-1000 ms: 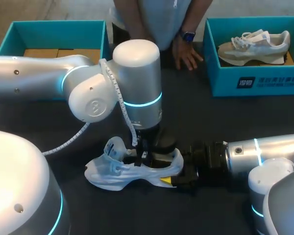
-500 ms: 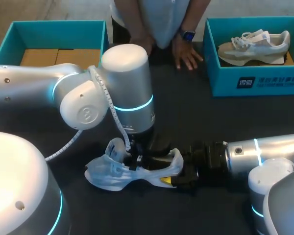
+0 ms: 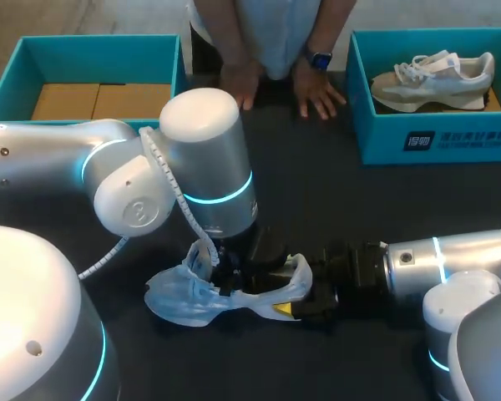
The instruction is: Take the shoe out of the shoebox, open the shoe tongue, remove and reinsert the insole, then place the shoe into the shoebox
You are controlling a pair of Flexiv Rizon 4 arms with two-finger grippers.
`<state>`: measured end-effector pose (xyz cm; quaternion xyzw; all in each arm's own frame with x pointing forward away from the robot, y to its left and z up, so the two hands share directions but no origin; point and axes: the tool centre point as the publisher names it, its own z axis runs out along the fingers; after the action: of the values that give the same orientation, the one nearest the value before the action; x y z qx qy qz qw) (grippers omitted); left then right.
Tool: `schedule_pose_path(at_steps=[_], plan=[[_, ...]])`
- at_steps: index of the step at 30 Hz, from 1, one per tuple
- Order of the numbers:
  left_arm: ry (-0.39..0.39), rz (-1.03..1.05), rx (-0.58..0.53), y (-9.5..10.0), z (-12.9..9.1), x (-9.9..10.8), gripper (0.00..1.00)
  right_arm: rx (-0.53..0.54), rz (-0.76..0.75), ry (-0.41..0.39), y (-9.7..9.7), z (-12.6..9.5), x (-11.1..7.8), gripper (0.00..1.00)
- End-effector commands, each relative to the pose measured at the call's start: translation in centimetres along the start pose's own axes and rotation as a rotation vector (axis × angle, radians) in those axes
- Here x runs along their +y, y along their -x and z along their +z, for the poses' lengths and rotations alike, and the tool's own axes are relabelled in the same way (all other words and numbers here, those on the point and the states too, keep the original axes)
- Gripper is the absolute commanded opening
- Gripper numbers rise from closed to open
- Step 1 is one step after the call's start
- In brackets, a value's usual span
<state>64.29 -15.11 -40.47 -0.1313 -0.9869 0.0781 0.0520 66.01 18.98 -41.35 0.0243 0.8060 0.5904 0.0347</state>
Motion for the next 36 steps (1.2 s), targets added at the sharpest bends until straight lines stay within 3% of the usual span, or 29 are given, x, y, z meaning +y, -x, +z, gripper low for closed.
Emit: schedule_pose_path(at_steps=[1,13,18,23,36], plan=[[0.008,0.010,-0.034,-0.1,1.4,-0.4,0.37,-0.002,0.000,-0.001,0.0,0.0,0.1,0.00],[0.087,-0.012,-0.214,1.9,2.5,-0.7,0.29,-0.002,0.000,-0.001,0.0,0.0,0.1,0.00],[0.112,-0.045,-0.253,3.0,2.5,-0.4,0.19,-0.002,0.000,-0.001,0.0,0.0,0.1,0.00],[0.105,-0.069,-0.256,3.8,2.0,-0.2,0.00,-0.002,0.000,-0.001,0.0,0.0,0.1,0.00],[0.005,-0.072,-0.180,3.4,0.2,0.2,0.00,-0.002,0.000,-0.001,0.0,0.0,0.1,0.00]])
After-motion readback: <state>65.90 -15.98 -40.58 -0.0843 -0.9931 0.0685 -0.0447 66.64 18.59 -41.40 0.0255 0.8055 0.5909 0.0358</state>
